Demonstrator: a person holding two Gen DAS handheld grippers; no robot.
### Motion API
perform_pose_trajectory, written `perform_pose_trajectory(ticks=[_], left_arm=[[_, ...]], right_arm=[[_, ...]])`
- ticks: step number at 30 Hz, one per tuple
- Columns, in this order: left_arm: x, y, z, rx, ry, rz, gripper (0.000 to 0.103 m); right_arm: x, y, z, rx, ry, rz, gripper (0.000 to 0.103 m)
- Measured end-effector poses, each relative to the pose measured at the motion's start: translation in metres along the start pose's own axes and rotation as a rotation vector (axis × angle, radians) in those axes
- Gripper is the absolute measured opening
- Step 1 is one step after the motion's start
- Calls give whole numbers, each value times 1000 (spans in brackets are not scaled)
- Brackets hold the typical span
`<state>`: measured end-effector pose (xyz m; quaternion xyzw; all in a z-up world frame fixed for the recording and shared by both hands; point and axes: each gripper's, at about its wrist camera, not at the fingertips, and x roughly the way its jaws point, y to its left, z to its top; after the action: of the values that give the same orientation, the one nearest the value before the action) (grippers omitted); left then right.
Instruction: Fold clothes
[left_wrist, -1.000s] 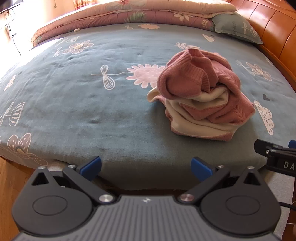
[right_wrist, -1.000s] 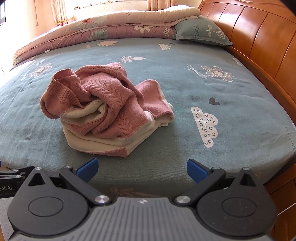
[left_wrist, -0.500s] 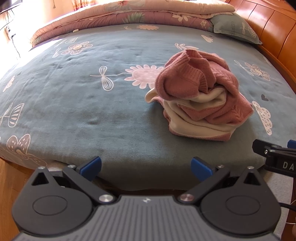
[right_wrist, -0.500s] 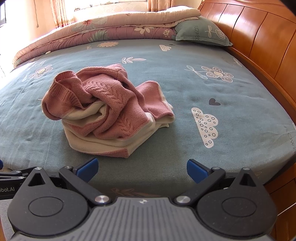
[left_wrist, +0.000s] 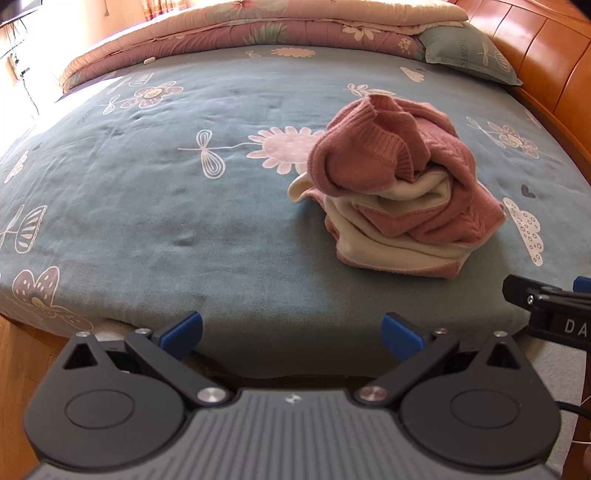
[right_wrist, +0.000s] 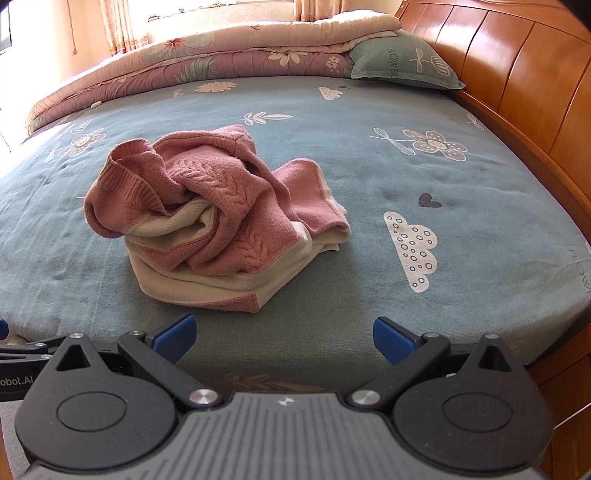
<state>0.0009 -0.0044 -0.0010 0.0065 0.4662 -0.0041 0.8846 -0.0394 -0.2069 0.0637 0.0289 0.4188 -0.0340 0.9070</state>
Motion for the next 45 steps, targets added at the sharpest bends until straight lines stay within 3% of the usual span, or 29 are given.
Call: perform_pose_trajectory(ticks=[26,45], left_arm=[[2,-1,2,3,-3,0,102],[26,1,26,-1,3,-3,102]], right_arm=[[2,-1,2,-3,5,5,103],[24,-1,19,-10,34,-9,103]])
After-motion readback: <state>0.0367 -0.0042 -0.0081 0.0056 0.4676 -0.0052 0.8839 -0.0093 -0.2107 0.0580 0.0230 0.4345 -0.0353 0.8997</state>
